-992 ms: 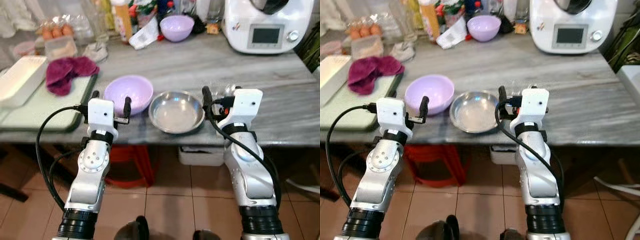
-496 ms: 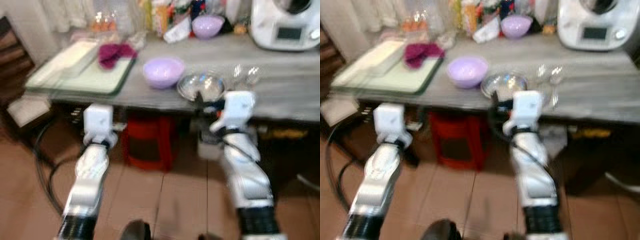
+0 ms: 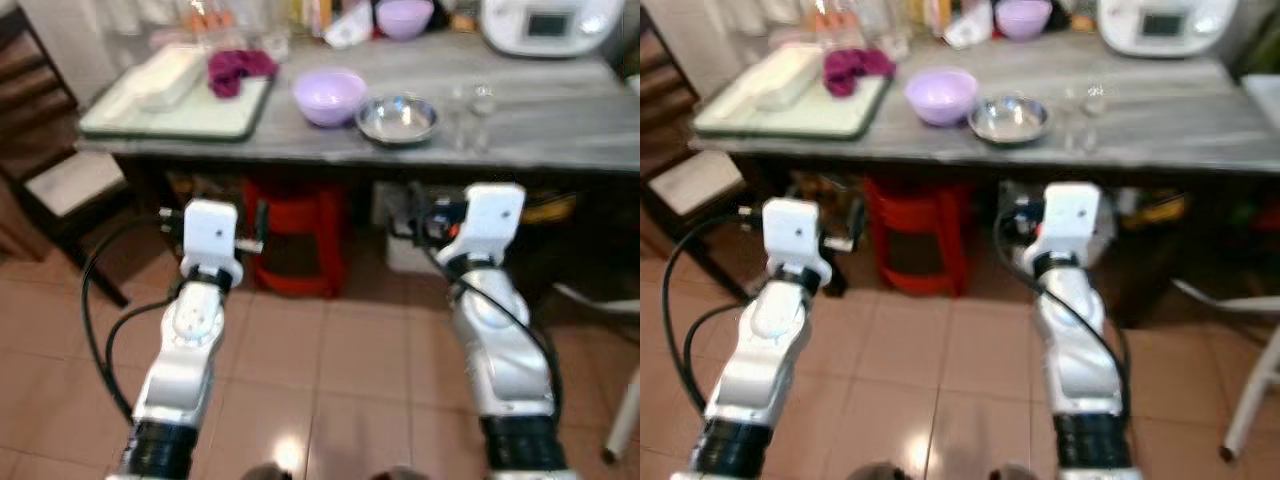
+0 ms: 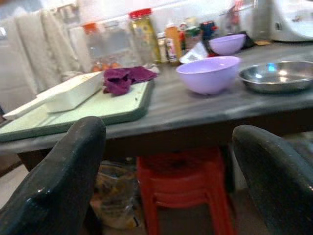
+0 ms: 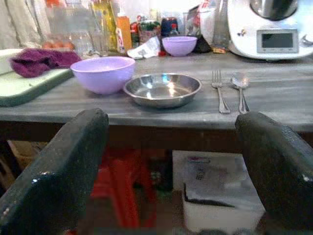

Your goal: Setting the table

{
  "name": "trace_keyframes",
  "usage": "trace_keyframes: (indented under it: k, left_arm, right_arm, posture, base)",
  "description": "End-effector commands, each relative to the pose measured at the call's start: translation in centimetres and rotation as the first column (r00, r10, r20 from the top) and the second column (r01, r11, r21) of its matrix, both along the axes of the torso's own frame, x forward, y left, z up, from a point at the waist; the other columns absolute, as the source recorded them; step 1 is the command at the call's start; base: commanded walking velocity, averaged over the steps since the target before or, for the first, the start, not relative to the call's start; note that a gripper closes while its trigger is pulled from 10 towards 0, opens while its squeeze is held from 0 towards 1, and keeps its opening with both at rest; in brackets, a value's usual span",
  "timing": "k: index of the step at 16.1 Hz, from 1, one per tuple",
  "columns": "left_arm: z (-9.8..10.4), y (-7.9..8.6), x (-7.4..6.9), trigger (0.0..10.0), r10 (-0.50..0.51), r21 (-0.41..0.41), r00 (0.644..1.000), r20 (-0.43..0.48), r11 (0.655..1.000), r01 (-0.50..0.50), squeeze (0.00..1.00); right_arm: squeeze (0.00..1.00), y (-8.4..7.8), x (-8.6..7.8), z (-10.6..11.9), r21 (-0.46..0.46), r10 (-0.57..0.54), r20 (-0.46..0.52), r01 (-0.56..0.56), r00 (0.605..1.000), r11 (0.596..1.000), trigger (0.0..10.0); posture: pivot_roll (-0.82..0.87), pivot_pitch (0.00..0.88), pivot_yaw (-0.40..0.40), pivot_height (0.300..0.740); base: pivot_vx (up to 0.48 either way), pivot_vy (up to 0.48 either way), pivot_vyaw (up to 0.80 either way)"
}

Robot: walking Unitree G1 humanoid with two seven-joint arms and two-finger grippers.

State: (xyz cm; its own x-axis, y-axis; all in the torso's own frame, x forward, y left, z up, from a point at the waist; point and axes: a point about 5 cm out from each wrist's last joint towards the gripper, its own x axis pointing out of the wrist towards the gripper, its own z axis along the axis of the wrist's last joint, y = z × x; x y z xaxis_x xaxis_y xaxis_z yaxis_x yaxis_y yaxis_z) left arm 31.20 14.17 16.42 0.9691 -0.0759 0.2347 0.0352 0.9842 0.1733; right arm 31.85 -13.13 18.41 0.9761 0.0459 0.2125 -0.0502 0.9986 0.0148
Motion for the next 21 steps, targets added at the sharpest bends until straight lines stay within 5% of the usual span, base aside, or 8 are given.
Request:
trace_keyframes:
  k: [1,6,10,17,21]
  left_arm:
    - [0.1,0.1,-0.1,10.0,-0.003,0.011,1.0,0.006,1.0,0.003,0.0]
    - [-2.1,1.7,-0.7,10.0,0.015,0.034,0.999,-0.043,0.999,-0.013,0.0]
    - [-4.7,3.1,-2.0,10.0,0.035,0.059,0.993,-0.114,0.998,-0.029,0.0]
    - [-5.4,0.4,-1.2,10.0,-0.11,0.009,0.986,-0.127,0.994,0.112,0.0]
    - [-5.1,-1.2,-1.0,10.0,-0.183,-0.006,0.977,-0.111,0.983,0.183,0.0]
  right_arm:
    - [0.0,0.4,0.0,0.5,-0.008,0.022,0.021,-0.022,1.0,1.0,10.0]
    - [0.0,-0.6,0.0,-0.5,-0.025,-0.031,0.015,0.031,0.999,0.999,10.0]
    - [0.0,-3.1,-0.9,-2.1,-0.061,-0.146,-0.014,0.145,0.989,0.987,10.0]
    - [0.0,-7.0,-3.0,-2.8,-0.112,-0.29,-0.007,0.287,0.957,0.951,10.0]
    - [0.0,-6.8,-2.7,-2.5,-0.147,-0.26,0.011,0.258,0.966,0.955,10.0]
  posture:
    - [-0.15,0.132,0.085,0.74]
    - [-0.13,0.11,0.12,0.74]
    - [-0.15,0.103,0.129,0.74]
    - [-0.25,0.12,0.139,0.74]
    - [-0.25,0.111,0.113,0.74]
  base:
    - [0.0,0.0,0.0]
    - [0.0,0.0,0.0]
    - [0.0,0.0,0.0]
    - [0.0,0.0,0.0]
    - [0.0,0.0,0.0]
